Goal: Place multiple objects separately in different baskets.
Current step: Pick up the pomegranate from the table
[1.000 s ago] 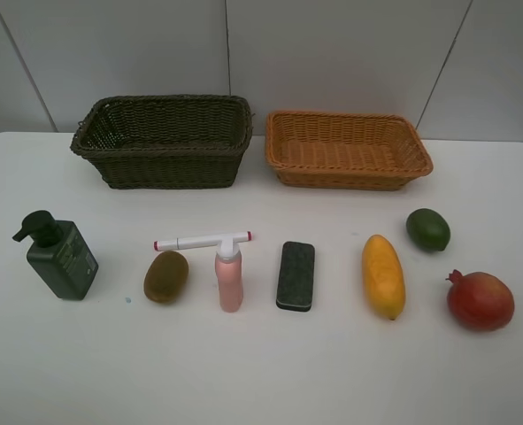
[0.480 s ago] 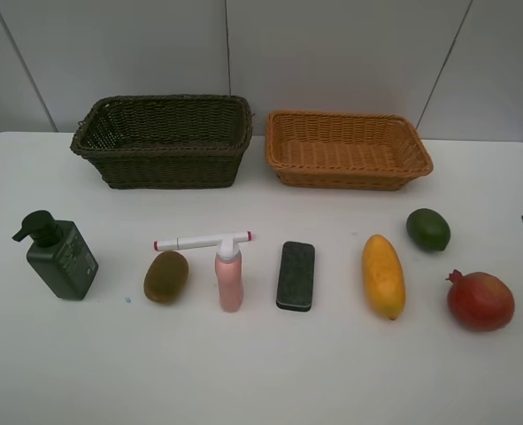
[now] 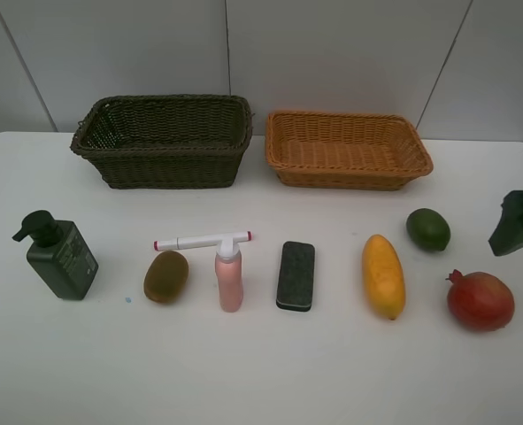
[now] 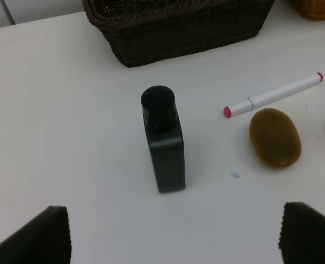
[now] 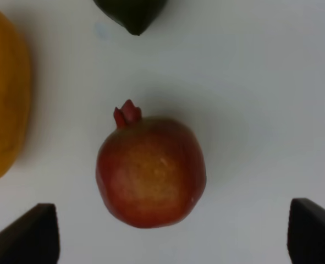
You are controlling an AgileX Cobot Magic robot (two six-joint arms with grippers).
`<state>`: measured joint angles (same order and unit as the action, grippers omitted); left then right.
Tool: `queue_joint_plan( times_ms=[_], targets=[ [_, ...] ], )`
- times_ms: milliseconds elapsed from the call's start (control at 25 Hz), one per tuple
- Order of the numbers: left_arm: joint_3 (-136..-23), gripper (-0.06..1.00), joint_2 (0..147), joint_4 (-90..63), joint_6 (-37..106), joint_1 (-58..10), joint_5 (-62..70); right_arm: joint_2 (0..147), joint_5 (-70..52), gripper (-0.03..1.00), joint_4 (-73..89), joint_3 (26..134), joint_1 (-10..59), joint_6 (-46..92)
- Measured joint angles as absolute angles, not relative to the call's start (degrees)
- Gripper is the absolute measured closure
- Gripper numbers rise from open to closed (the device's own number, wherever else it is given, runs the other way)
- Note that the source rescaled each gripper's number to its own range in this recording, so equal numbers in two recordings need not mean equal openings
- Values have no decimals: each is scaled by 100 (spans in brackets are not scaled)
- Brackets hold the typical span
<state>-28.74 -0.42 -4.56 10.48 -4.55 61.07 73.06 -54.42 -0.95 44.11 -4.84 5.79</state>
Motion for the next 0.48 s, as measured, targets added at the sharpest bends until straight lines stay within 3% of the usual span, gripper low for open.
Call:
queue_joint_plan(
  times_ms=[480],
  targets=[
    [-2874, -6, -42, -456, 1048, -455, 6107, 8549, -4849, -3, 0, 4438, -484, 579]
  ],
)
